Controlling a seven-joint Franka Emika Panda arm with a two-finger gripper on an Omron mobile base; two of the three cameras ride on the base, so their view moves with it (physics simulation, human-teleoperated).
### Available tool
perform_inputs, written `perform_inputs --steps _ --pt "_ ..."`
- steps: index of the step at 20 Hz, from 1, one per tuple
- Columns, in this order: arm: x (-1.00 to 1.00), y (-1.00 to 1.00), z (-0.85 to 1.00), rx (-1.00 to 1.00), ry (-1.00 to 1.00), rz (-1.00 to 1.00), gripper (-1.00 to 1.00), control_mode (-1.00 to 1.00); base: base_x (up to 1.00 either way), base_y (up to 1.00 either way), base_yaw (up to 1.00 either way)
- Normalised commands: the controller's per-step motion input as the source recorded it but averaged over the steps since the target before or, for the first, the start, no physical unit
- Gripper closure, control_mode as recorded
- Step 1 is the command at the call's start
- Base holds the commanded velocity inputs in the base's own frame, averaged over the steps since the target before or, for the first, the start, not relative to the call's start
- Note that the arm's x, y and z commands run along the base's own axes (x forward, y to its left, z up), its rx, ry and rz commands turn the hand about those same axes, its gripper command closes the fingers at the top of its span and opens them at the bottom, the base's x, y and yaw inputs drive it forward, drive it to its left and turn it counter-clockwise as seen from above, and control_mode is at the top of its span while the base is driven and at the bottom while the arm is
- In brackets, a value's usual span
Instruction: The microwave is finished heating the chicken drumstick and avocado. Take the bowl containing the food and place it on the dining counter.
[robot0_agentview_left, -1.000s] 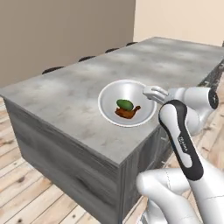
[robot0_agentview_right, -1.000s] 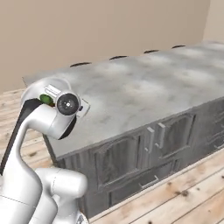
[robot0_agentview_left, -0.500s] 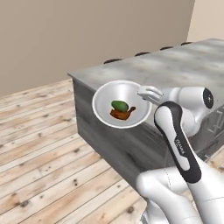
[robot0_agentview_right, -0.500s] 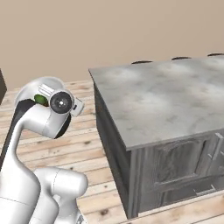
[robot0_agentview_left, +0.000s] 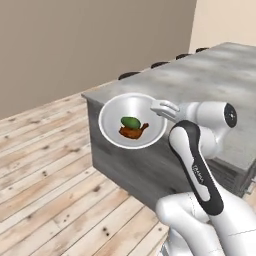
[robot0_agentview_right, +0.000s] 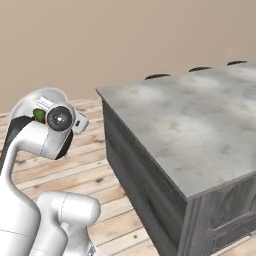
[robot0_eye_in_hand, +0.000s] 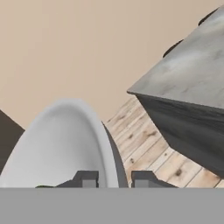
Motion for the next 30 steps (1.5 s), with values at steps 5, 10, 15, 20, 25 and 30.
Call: perform_inputs --steps 5,10,15,20,25,30 --pt "0.00 0.00 0.00 0.00 0.00 0.00 1.00 1.00 1.00 0.99 -0.51" --pt "0.00 0.00 0.00 0.00 0.00 0.00 1.00 1.00 0.86 0.91 -0.59" --pt "0.00 0.00 0.00 0.00 0.00 0.00 1.00 1.00 0.65 0.70 -0.61" --pt "0.00 0.00 0.00 0.00 0.00 0.00 1.00 1.00 0.77 0.20 -0.53" --pt "0.80 -0.50 0.00 0.01 0.18 -0.20 1.00 -1.00 0.19 -0.05 -0.08" --pt "0.97 -0.55 0.00 0.00 0.39 -0.04 1.00 -1.00 0.00 0.00 0.00"
